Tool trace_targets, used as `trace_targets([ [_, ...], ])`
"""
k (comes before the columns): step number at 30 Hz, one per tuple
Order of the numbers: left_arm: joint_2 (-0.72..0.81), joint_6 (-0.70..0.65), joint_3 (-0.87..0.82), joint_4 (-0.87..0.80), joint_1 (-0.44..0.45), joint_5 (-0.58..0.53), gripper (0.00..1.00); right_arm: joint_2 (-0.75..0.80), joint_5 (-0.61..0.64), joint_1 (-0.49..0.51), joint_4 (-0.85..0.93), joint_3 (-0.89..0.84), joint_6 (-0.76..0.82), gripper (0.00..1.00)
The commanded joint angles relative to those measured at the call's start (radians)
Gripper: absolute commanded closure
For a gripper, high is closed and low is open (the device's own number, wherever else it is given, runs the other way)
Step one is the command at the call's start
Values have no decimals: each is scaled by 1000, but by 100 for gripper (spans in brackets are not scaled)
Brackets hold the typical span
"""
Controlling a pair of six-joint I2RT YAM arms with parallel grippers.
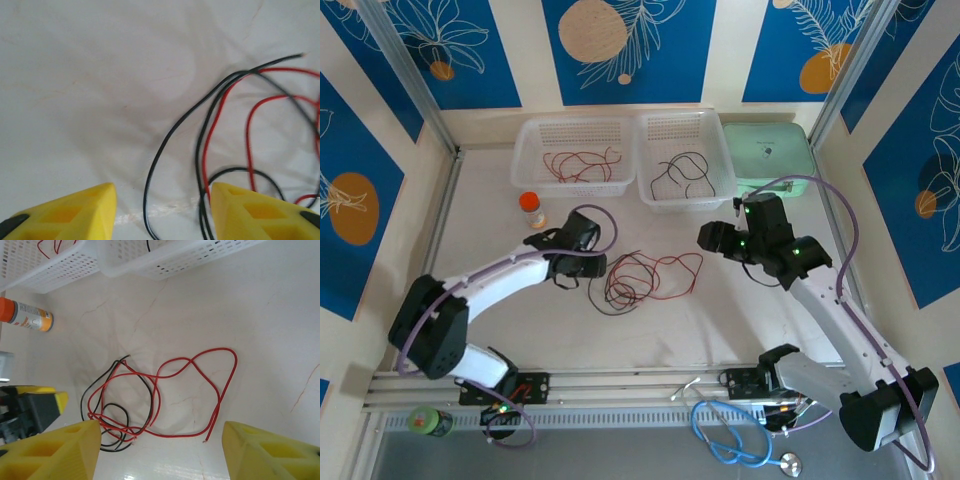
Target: Untangle the cables
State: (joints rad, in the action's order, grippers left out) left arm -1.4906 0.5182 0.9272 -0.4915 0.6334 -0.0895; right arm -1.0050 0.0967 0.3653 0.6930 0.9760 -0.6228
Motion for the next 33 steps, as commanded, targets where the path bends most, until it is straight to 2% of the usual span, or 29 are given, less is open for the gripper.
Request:
trace_targets([
  [1,-83,-55,27,-60,4,8,49,17,-2,-5,17,-13,-14,35],
  [5,-167,-67,58,-60,6,7,51,33,6,-6,30,-18,-16,35],
  [8,-234,-77,78,-62,9,11,57,43,6,-9,27,-29,-20,35],
  [13,-313,-81,97,-51,25,-10,76,46,0,-14,29,-38,-20,35],
  [17,-316,-75,107,-67,42,-65,98,54,1,-19,35,-40,-18,35],
  [18,-305,-75,112,-74,44,-80,100,58,0,-19,35,-42,-18,35],
  [23,-193,-78,180,-188,59,-158,100,66,-26,-21,39,-43,-28,35],
  [28,-60,-112,375,-364,91,-228,100,71,-83,4,6,-83,-84,34],
  [33,-4,-165,601,-488,134,-267,100,65,-79,93,-46,-127,-151,29],
])
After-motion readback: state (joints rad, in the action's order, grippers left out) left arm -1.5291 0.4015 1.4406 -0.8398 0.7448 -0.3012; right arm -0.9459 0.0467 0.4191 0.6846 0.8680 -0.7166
